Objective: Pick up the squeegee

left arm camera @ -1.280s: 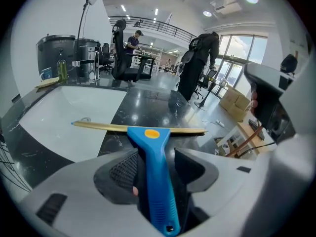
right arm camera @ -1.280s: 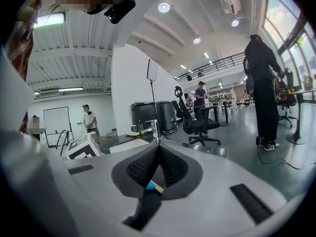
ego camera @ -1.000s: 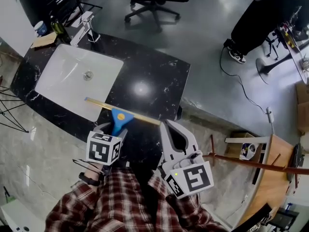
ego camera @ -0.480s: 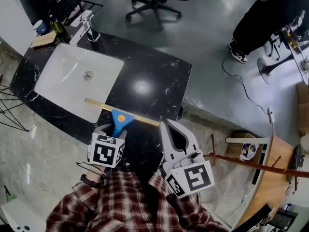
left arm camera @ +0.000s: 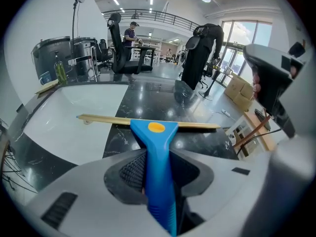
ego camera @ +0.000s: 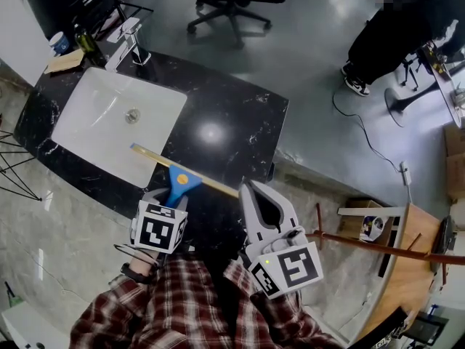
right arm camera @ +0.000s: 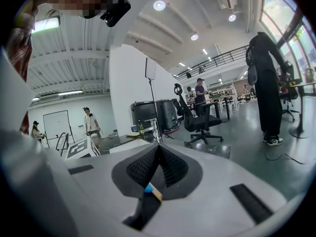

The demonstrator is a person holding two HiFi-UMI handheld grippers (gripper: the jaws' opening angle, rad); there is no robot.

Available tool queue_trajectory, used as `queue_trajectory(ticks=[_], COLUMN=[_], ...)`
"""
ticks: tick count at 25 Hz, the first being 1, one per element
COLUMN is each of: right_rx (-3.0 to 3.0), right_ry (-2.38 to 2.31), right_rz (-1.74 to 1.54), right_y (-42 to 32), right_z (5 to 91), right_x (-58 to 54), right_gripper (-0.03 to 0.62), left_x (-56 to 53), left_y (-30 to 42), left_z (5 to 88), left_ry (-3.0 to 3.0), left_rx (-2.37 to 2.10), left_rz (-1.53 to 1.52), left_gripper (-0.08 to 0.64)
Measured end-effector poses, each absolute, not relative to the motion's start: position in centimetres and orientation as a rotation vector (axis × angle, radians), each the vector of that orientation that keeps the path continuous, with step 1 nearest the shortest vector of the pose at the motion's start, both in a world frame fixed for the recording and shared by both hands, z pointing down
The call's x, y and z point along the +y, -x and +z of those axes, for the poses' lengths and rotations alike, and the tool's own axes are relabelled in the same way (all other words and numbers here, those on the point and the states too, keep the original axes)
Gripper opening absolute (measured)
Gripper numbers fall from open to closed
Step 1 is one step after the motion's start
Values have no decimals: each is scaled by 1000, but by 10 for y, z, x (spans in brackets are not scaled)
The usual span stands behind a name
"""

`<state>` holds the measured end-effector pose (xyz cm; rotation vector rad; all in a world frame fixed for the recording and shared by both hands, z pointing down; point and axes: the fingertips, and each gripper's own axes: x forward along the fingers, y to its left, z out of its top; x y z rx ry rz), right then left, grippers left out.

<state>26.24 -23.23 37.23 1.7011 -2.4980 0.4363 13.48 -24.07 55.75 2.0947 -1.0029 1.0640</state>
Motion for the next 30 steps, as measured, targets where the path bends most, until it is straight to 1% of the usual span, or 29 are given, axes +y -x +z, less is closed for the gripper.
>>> queue_trajectory(ticks=[7, 12, 23, 30], right_rx=[-2490, -2474, -2370, -2327], right_ry=[-1709, -1732, -1915, -1984], right_rz=[423, 397, 253, 206], right_y=[-254, -248, -265, -270], right_z=[368, 359, 317, 304], right_x=[-236, -235, -231, -229], right_gripper=[11, 11, 11, 11], left_x=[-249, -260, -305, -312], left_y=[-127, -122, -117, -117], left_z=[545, 519, 391, 317], left_ry=[-2143, -2225, -2507, -2663], left_rx=[-1003, -1013, -1031, -1024], left_rz=[994, 901, 489, 281], left_gripper=[137, 137, 137, 137])
